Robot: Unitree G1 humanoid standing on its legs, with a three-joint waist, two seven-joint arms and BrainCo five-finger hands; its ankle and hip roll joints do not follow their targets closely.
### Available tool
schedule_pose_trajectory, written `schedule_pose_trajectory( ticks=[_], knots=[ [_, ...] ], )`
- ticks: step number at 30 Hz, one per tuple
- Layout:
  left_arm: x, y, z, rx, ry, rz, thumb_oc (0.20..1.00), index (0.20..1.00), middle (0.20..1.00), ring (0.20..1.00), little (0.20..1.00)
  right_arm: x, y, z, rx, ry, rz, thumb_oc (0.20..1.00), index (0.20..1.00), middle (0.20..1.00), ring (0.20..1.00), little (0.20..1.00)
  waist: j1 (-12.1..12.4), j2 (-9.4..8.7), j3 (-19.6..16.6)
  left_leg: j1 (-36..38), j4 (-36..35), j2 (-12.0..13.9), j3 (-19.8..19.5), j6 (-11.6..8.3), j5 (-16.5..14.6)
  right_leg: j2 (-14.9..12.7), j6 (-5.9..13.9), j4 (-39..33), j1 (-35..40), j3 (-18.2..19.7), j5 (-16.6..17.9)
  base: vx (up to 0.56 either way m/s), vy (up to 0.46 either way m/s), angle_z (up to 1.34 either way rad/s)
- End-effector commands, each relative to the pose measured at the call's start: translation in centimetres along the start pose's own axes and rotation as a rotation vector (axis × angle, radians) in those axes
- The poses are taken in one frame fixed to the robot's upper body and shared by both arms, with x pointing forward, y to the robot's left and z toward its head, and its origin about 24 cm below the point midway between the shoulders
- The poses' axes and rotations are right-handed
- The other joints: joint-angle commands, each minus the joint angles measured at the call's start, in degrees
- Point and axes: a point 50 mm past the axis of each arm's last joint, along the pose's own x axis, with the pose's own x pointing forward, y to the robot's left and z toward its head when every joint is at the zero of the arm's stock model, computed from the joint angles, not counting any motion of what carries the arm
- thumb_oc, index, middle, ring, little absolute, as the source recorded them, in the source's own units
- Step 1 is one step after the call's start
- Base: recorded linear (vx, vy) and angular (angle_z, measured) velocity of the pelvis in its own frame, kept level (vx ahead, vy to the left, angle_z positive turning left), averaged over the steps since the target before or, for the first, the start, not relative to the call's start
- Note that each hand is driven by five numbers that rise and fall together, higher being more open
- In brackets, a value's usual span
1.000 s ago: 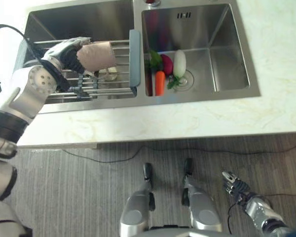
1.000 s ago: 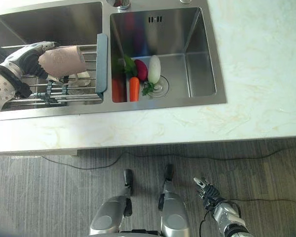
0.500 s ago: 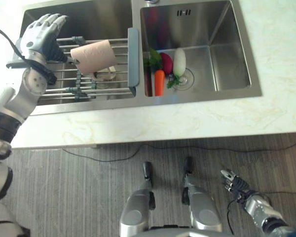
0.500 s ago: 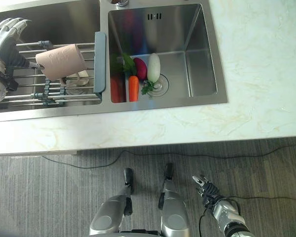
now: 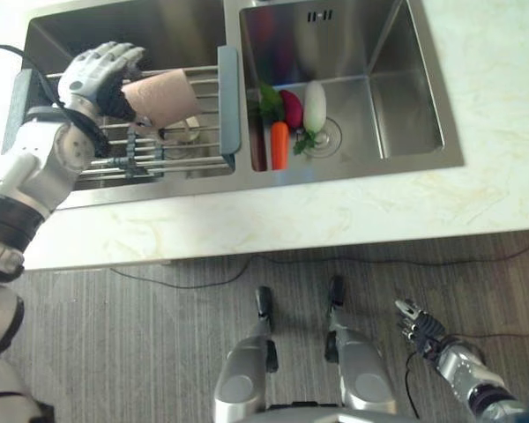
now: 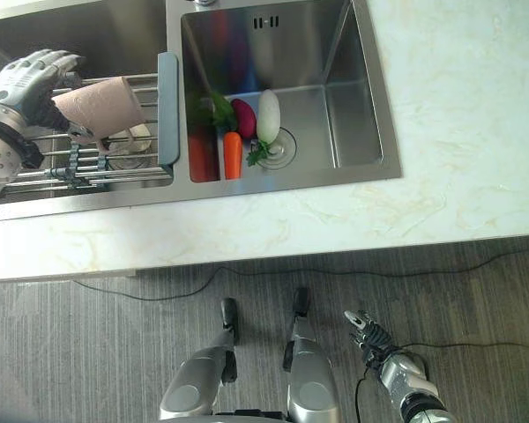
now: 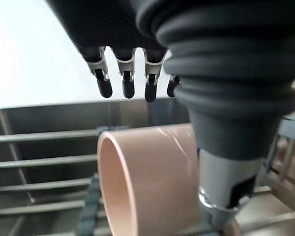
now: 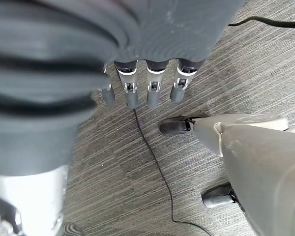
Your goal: Place the dishes in the dishwasher.
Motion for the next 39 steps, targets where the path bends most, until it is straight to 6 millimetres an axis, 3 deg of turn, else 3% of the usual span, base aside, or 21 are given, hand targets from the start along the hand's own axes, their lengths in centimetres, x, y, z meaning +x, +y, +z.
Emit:
schedule_pose_trajectory(
  ticks=[1,16,39],
  knots=[
    [0.3,3.2,-1.9,-0.013,0.094,0.074,1.000,1.000,1.000,1.000,1.000,-0.4,-1.2,1.2,-0.020,-0.020,-0.026,1.000,1.000,1.000,1.000,1.000,-0.5,0.74,-0.6,0.2,0.2,0.9,-0.9,-1.00,-3.7,-4.4,7.88,2.6,0.5,4.4,-2.6,0.00,0.000,0.00],
    [0.2,2.1,-2.8,-0.109,0.164,0.070,1.000,1.000,1.000,1.000,1.000,-0.4,-1.5,1.8,-0.006,-0.051,-0.027,1.000,1.000,1.000,1.000,1.000,-0.5,0.79,0.1,-0.2,-0.1,1.0,-0.7,-1.14,-3.4,-4.7,8.17,2.0,-0.2,4.0,-1.8,0.00,0.000,0.00],
    [-1.6,-1.0,-7.8,-0.103,0.549,-0.048,1.000,1.000,1.000,1.000,1.000,0.0,-0.8,2.1,-0.038,-0.063,-0.004,1.000,1.000,1.000,1.000,1.000,-0.7,0.62,0.6,0.0,-0.1,1.0,-0.5,-0.88,-3.4,-4.7,8.17,2.6,-0.6,4.4,-1.8,0.00,0.000,-0.01]
  ],
)
